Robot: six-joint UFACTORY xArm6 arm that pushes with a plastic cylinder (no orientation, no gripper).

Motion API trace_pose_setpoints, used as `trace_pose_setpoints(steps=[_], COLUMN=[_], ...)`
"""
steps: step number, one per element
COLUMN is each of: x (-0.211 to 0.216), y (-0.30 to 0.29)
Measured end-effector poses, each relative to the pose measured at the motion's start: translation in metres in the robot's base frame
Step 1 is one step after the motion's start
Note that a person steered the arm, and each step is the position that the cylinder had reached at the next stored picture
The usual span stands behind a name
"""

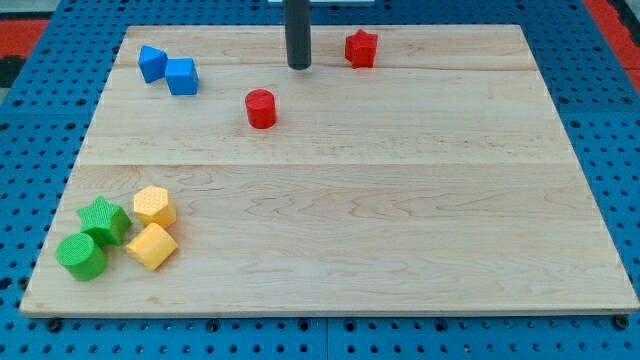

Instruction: Nudge the red circle right a bit

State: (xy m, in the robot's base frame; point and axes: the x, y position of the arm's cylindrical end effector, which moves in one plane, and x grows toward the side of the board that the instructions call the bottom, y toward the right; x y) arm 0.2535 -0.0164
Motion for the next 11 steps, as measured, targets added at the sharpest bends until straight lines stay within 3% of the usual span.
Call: trace_pose_setpoints(steps=[1,2,3,4,5,6,8,9,10,11], x=[-0.014,-0.001,0.061,0.149,0.168,0.161,0.101,0.103,0.106,0.127], y=[0.111,0.158,0.075,0.025,-0.040,-0.131,-0.108,-0.090,-0.171,-0.090])
